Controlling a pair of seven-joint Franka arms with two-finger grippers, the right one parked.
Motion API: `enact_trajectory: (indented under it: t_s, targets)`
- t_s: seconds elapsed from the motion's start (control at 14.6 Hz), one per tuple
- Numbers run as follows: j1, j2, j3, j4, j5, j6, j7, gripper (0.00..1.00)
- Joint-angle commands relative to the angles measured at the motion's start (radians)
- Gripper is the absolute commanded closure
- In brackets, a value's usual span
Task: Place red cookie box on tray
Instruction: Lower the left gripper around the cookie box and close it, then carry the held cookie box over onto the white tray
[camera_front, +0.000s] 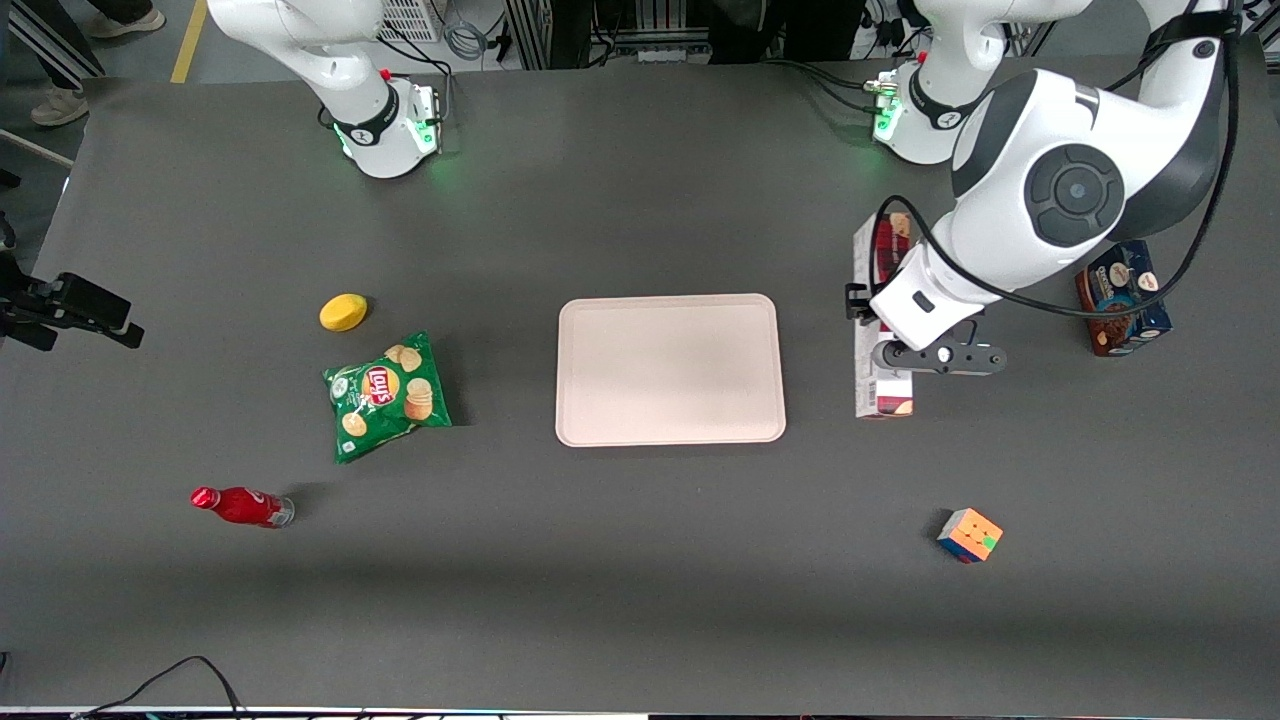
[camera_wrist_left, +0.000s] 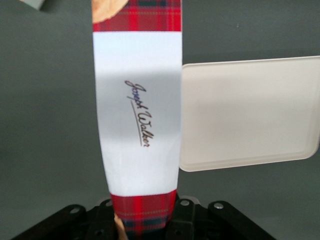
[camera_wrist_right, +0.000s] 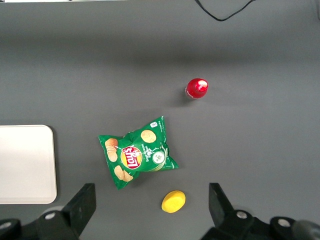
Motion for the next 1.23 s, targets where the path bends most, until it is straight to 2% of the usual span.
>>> enact_trajectory:
  t_s: [0.0, 0.27, 0.48, 0.75, 0.96, 1.1, 1.17]
  targets:
    - [-0.016, 0.028, -0.04, 0.019, -0.039, 0.025, -0.122, 0.92]
    - [-0.026, 0.077, -0.159, -0.016, -0.01, 0.157, -0.278, 0.92]
    - [-0.037, 0.082, -0.224, -0.12, 0.128, 0.293, -0.284, 0.92]
    - [-0.046, 0.154, -0.249, -0.191, 0.167, 0.426, -0.38, 0.9]
    - [-0.049, 0.203, -0.249, -0.282, 0.274, 0.598, -0.437, 0.91]
    - [-0.051, 0.255, -0.249, -0.285, 0.349, 0.635, -0.5, 0.91]
    - [-0.053, 0.281, -0.249, -0.285, 0.408, 0.646, -0.552, 0.91]
